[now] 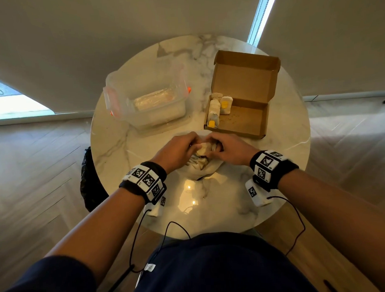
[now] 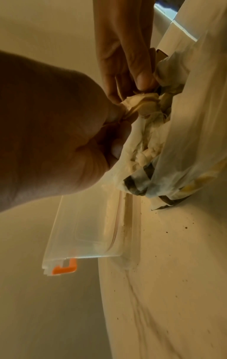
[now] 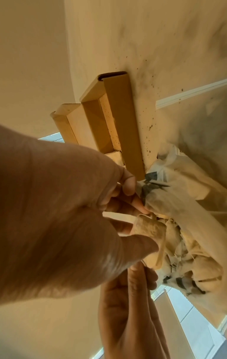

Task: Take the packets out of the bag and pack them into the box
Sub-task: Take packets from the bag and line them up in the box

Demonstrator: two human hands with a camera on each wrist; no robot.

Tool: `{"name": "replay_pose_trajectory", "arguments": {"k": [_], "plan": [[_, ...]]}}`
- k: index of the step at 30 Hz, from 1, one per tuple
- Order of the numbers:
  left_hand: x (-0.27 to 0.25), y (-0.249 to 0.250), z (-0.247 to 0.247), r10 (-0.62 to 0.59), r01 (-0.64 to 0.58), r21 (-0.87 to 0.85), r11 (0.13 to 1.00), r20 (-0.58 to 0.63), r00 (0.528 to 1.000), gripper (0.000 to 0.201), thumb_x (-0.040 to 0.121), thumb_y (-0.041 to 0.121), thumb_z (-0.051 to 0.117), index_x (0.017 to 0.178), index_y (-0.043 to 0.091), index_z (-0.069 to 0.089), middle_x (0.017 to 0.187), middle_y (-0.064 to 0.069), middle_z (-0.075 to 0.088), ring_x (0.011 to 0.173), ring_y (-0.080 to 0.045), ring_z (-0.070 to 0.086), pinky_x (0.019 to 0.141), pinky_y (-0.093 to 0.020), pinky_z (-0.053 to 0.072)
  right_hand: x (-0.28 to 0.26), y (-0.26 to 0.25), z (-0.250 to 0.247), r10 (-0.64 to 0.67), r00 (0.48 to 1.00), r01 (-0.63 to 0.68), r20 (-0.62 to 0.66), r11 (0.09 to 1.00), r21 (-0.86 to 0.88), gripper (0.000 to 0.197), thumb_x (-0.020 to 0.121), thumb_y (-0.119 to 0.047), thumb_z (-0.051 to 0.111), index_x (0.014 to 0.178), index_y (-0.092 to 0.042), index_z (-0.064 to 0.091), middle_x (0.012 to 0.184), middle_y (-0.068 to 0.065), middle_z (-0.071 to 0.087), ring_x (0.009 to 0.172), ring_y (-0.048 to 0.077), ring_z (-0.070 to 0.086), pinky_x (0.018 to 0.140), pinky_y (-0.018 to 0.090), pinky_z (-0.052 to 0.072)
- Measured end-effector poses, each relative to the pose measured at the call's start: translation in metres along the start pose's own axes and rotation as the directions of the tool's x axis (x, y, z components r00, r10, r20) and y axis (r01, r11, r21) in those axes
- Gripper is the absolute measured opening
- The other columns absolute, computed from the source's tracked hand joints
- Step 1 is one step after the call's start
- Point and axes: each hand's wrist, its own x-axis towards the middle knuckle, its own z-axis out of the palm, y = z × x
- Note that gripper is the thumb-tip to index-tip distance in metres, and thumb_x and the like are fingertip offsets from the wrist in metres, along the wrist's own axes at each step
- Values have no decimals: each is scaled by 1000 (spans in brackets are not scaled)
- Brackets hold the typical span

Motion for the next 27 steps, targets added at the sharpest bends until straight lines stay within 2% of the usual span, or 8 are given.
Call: {"name": "replay_pose_trajectory", "arguments": {"k": [3,7,9,13,17,21,25,27], "plan": [[-4,3,-1,-33,32,-34,999,-11,999,16,99,25,57,114,19,55,94,4,65,82,-10,60,72,-24,48,-1,1,0,-14,999,16,41,999,-43,14,92,-29,69,103,-21,66,92,-3,65,82,15,59,74,33,49],[-7,6,-2,-61,64,-109,992,32,998,32,96,24,62,125,20,47,98,5,67,83,-7,64,73,-22,52,-1,4,0,12,1000,-12,-26,1000,1,4,94,-27,67,97,-25,65,90,-8,64,81,5,56,72,23,43],[-7,7,-2,-49,53,-86,995,44,998,38,95,23,64,128,20,47,101,5,68,85,-7,64,75,-23,54,-1,5,1,28,998,-26,-51,999,34,4,94,-25,66,96,-23,64,89,-9,64,81,2,57,72,22,44],[-6,3,-2,-32,30,-115,993,-18,999,32,95,16,63,125,19,51,99,6,72,86,-4,66,77,-19,53,-2,7,3,36,998,-33,-49,999,43,4,95,-24,64,98,-22,62,92,-6,67,85,10,62,77,30,53],[-5,1,-4,11,-16,-88,996,-62,998,22,98,19,60,119,17,57,98,6,71,81,2,62,73,-9,47,-4,3,2,12,999,-11,-45,999,31,8,97,-27,62,99,-20,60,88,-6,63,80,8,58,69,24,45],[-3,-1,-5,32,-34,-53,998,-46,998,20,99,19,56,119,18,59,98,5,69,83,-3,62,73,-12,48,-5,1,1,-4,999,4,-32,1000,5,14,98,-31,60,100,-18,63,91,0,66,83,17,61,73,30,48],[-3,0,-4,8,-11,-47,999,-59,998,17,99,19,56,116,18,57,94,7,67,77,6,57,68,-5,41,-5,3,2,17,998,-16,-66,1000,5,11,97,-31,61,95,-20,63,84,-3,65,78,15,59,71,30,47],[-3,0,-2,-1,-3,-59,998,-72,997,15,100,19,56,114,19,57,92,5,68,77,0,60,68,-10,45,-6,4,3,26,997,-25,-72,1000,8,10,96,-31,63,96,-20,64,85,-4,66,78,13,61,72,29,48]]}}
